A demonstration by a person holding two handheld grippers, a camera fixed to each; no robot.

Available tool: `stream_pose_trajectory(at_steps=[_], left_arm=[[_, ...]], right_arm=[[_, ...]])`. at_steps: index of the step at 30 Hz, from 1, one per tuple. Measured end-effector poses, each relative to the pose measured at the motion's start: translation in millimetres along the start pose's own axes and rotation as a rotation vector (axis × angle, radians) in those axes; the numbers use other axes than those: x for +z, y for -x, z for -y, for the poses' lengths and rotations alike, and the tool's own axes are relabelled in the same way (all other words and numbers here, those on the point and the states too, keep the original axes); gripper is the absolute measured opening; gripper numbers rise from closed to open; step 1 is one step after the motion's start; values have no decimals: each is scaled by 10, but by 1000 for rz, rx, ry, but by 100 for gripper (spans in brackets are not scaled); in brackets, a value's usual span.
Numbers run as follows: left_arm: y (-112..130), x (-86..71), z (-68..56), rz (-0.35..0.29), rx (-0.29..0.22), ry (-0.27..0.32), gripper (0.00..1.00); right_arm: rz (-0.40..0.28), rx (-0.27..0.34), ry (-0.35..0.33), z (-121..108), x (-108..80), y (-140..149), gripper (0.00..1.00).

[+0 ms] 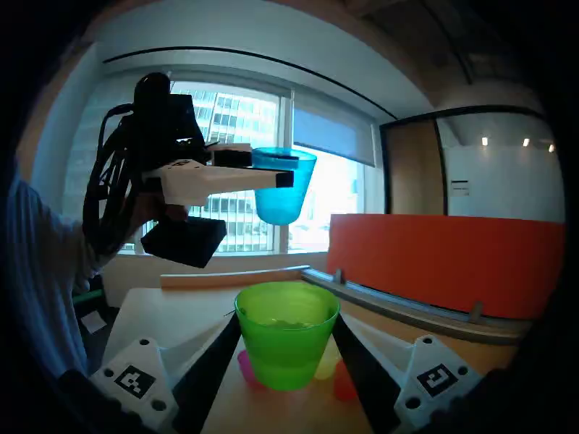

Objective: Pour water

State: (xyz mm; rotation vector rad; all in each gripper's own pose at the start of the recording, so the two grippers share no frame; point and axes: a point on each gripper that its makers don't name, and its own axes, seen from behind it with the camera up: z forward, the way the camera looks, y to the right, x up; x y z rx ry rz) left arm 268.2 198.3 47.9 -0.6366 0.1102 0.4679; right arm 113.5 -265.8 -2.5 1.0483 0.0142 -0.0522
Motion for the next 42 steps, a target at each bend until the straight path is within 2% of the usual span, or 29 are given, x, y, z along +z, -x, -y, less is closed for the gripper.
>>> stream_pose_trajectory(at_steps=[10,18,24,30,42], left_arm=[[136,-10,-52,44,-98,33,88],[285,-48,-131,63,-123,47,88],[551,-92,-277,97,-150,71,87],[810,-158,-397,115,-198,82,88],[1226,-225,-793,143,-300,140,87]], right_arm=[[1,-1,2,-2,-36,-2,89],[18,2,9,-10,-102,-1,89],[45,11,24,-61,-210,47,89],[74,14,51,-136,-362,93,89],[107,41,98,-272,-656,185,89]])
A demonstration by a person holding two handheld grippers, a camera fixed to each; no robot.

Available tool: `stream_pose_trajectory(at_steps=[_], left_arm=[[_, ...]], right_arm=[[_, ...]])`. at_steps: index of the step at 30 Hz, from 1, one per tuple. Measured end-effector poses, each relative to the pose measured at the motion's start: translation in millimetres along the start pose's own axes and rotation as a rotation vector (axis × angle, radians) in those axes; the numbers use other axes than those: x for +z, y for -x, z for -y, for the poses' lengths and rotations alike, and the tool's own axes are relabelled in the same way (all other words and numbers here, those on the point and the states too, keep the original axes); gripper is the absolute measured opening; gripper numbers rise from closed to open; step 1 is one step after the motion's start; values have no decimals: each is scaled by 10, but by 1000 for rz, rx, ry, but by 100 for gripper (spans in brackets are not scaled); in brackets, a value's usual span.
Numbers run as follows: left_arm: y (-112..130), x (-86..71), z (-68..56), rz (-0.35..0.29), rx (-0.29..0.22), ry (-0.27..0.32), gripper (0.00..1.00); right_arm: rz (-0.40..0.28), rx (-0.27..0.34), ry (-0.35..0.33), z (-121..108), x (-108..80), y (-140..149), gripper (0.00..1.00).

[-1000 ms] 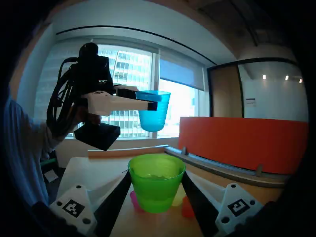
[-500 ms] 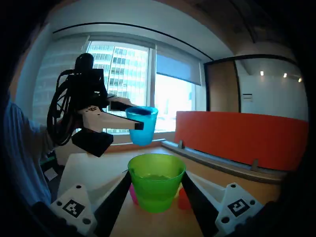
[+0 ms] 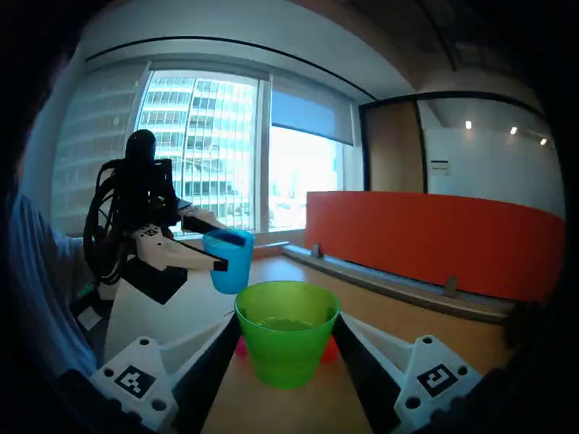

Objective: Pour water

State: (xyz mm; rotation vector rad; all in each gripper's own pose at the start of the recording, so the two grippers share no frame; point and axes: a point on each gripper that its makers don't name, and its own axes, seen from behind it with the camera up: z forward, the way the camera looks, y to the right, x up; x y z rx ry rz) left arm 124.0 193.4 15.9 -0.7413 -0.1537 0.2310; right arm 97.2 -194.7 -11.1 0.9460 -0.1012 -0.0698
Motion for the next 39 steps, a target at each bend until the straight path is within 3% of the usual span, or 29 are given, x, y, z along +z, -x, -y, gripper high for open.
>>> stream_pose_trajectory(at_steps=[13,24,39], left_arm=[[340,38,-261,11,-88,43,87],[619,54,-506,59,-104,86,87],[1005,90,-729,125,-142,123,87]], right_arm=[[21,18,22,-74,-198,38,89],[69,26,-1,-22,-245,169,89],[177,34,-28,7,-307,502,89]])
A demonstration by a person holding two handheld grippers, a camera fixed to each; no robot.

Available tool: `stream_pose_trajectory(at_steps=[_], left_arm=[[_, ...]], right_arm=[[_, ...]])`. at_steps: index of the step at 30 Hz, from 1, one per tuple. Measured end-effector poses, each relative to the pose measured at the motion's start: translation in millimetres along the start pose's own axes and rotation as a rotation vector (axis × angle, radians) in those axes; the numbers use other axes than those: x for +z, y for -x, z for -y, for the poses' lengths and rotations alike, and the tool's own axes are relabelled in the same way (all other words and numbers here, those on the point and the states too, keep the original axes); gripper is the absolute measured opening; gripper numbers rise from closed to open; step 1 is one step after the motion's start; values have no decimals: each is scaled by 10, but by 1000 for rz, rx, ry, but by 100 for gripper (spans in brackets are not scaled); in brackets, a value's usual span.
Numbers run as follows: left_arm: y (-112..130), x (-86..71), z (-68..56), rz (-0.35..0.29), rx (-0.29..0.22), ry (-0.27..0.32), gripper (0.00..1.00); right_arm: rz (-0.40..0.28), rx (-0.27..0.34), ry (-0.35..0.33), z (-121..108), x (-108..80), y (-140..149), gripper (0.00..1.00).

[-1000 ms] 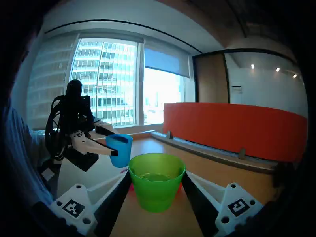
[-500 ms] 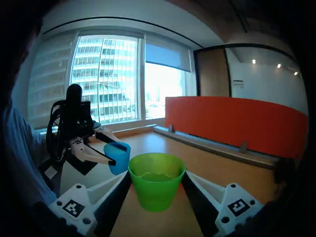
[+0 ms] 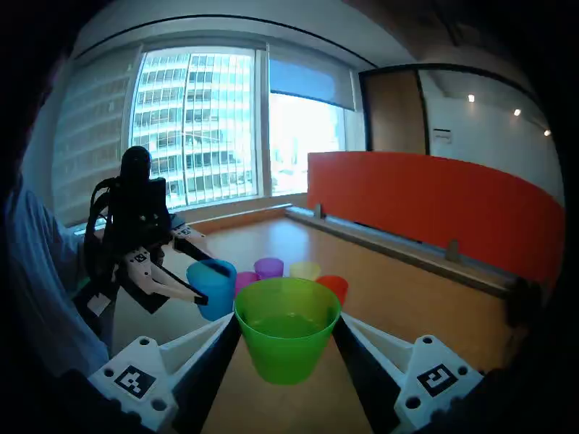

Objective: Pour water

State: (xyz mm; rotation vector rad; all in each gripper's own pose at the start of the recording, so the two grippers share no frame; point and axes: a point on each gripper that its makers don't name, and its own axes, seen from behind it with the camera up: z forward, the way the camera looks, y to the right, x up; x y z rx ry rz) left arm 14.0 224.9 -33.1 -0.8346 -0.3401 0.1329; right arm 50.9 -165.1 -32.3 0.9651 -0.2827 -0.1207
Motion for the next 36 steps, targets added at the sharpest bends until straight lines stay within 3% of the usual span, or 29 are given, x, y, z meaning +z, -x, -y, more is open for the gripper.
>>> stream_pose_trajectory(at_steps=[15,24,36], left_arm=[[379,125,-156,68,-4,36,88],[564,178,-162,100,-18,46,87],[745,217,-116,139,3,49,88]], right_arm=[[112,-6,-39,86,58,359,89],[173,-7,-51,81,117,589,89],[231,-5,-61,96,181,843,89]])
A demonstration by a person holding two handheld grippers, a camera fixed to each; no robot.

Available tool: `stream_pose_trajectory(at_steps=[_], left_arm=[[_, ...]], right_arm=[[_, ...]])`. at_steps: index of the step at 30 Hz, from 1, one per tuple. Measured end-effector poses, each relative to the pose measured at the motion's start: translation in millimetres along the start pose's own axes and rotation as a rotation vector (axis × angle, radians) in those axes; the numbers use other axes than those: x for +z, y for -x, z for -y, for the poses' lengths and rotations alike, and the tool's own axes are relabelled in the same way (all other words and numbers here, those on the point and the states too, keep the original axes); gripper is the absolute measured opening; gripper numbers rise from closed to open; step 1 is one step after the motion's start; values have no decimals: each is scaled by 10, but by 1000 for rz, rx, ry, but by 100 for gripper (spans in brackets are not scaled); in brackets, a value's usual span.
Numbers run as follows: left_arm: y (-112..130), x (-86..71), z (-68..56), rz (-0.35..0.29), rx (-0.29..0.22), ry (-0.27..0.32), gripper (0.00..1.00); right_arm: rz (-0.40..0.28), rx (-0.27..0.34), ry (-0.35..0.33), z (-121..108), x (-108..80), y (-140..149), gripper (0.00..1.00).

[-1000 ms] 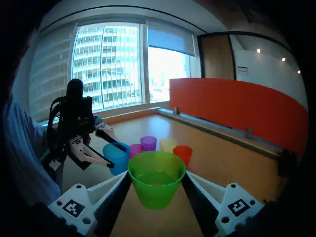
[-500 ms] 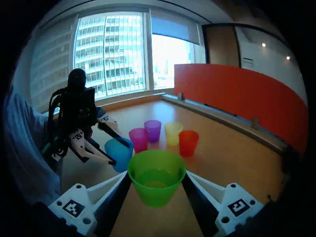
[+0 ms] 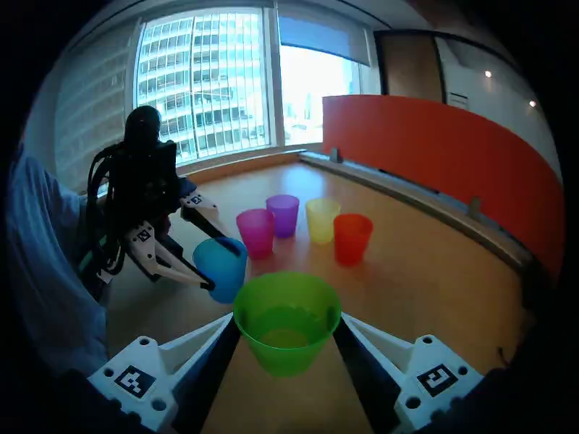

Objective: Pour water

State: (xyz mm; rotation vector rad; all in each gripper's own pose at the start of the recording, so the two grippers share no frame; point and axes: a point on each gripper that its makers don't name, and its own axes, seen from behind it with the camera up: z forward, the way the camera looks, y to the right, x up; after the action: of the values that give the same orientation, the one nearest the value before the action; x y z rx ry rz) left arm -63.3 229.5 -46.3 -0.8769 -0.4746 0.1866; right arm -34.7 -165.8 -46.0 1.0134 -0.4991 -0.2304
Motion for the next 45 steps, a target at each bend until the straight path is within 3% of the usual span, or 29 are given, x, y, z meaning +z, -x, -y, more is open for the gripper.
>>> stream_pose_trajectory(at_steps=[15,33,36,38,45], left_arm=[[74,97,-14,25,33,3,88],[197,102,-5,57,45,-4,88],[231,96,7,71,43,-10,88],[240,91,21,76,38,-18,96],[239,21,36,76,11,-22,96]], right_arm=[[20,1,7,6,45,113,89],[40,3,5,50,90,239,89],[46,3,4,66,108,267,89],[48,4,3,72,123,284,89],[66,-3,11,72,202,391,89]])
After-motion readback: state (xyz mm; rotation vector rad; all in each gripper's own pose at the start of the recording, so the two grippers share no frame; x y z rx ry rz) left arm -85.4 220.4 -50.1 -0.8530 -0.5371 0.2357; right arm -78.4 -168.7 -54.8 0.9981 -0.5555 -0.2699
